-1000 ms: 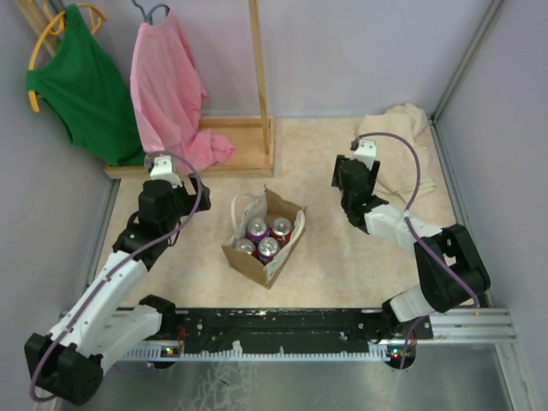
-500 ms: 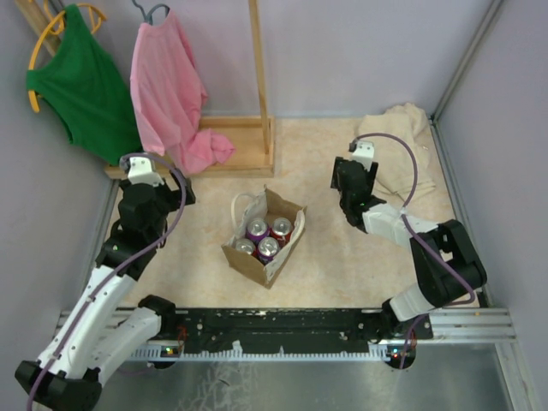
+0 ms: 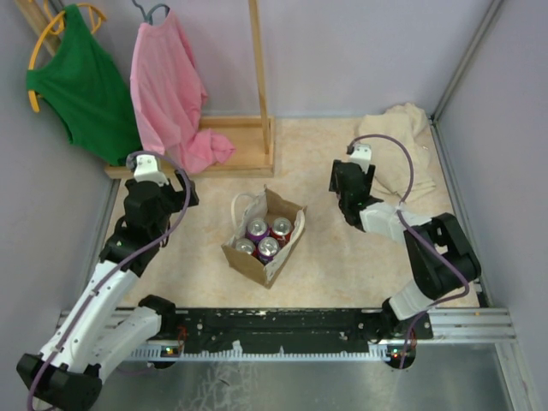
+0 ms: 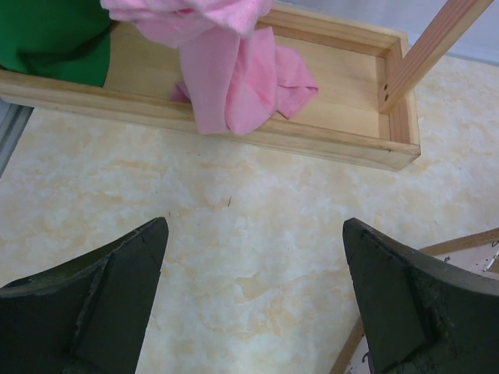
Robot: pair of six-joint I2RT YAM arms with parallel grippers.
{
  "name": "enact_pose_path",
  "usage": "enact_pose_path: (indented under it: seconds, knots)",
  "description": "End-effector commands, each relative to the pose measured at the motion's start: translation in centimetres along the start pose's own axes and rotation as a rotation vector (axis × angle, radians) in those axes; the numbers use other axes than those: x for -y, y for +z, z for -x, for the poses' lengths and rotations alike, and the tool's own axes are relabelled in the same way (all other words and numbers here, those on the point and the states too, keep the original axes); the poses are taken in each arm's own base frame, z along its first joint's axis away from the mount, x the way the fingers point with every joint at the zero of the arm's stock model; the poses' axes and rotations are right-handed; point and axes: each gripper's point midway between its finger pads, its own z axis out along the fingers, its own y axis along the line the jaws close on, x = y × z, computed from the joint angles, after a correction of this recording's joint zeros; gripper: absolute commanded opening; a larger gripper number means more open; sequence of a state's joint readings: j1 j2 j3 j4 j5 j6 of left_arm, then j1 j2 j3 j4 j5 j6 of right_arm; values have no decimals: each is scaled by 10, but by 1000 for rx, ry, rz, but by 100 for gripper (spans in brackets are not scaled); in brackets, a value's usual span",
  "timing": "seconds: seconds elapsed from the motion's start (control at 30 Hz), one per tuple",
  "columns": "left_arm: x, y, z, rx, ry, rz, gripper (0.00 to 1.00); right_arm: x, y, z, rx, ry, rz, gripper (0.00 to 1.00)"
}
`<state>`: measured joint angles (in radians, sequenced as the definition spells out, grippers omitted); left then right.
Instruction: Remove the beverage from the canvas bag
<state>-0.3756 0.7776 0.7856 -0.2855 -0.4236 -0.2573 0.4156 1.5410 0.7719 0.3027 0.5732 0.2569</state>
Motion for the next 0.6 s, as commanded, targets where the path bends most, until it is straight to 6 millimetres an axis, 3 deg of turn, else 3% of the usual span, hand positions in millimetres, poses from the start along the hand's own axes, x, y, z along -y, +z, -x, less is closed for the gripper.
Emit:
enact_pose_path:
  seconds: [0.0, 0.4, 0.5, 0.53, 0.57]
  knots:
    - [3, 1, -6, -15, -3, -16, 100, -7, 5, 46, 158, 124, 13, 0]
    - [5, 1, -11, -27, -4, -30, 100, -2, 8, 24, 114, 124, -3, 2]
    - [6, 1, -11, -27, -5, -35, 100, -2, 7, 18, 96, 119, -4, 21]
    - [6, 1, -12, -28, -6, -36, 100, -1, 7, 16, 90, 115, -5, 33]
    - [7, 1, -11, -27, -6, -41, 100, -1, 7, 15, 85, 114, -7, 52]
